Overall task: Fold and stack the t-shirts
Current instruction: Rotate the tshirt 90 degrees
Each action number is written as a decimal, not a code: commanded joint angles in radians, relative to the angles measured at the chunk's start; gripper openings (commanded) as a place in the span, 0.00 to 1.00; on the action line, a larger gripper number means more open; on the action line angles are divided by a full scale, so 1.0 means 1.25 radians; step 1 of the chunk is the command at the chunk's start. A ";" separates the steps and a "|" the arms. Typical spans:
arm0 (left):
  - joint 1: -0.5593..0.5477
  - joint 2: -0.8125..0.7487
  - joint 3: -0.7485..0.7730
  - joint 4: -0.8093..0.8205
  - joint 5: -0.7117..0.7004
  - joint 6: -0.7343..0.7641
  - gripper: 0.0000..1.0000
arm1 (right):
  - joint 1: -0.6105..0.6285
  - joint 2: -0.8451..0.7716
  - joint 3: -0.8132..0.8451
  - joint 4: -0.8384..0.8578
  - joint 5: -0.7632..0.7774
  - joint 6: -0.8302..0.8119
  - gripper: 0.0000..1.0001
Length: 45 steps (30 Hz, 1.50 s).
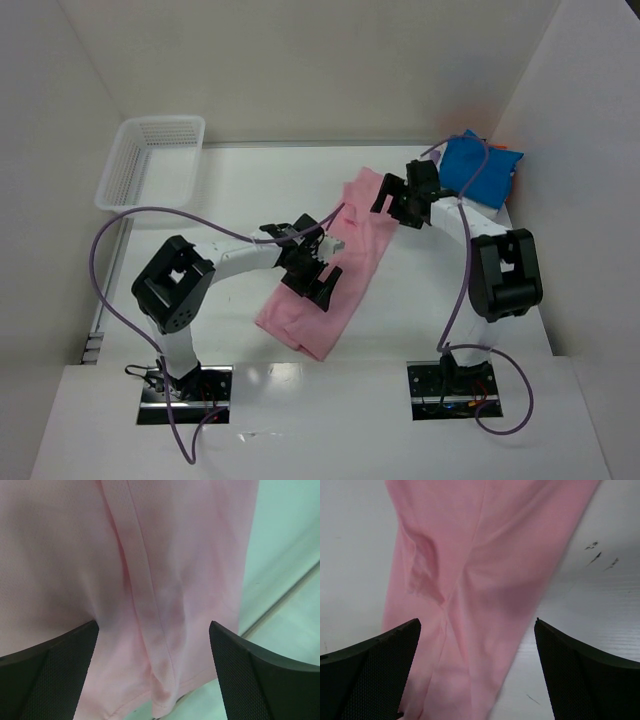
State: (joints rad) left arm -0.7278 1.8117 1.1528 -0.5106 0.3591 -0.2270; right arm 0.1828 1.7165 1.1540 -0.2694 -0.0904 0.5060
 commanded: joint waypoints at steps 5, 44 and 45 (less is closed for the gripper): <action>-0.028 -0.002 -0.018 0.076 0.125 -0.075 0.99 | 0.016 0.139 0.153 0.046 0.025 -0.030 1.00; -0.053 0.126 0.061 0.152 0.109 -0.107 0.99 | 0.142 0.652 0.857 -0.149 -0.009 -0.081 1.00; -0.053 0.126 0.061 0.158 0.102 -0.117 0.99 | 0.142 0.660 0.871 -0.155 -0.009 -0.081 1.00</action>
State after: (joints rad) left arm -0.7906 1.9148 1.2201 -0.3626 0.5567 -0.3540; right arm 0.3424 2.4876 2.1247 -0.4085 -0.0835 0.4099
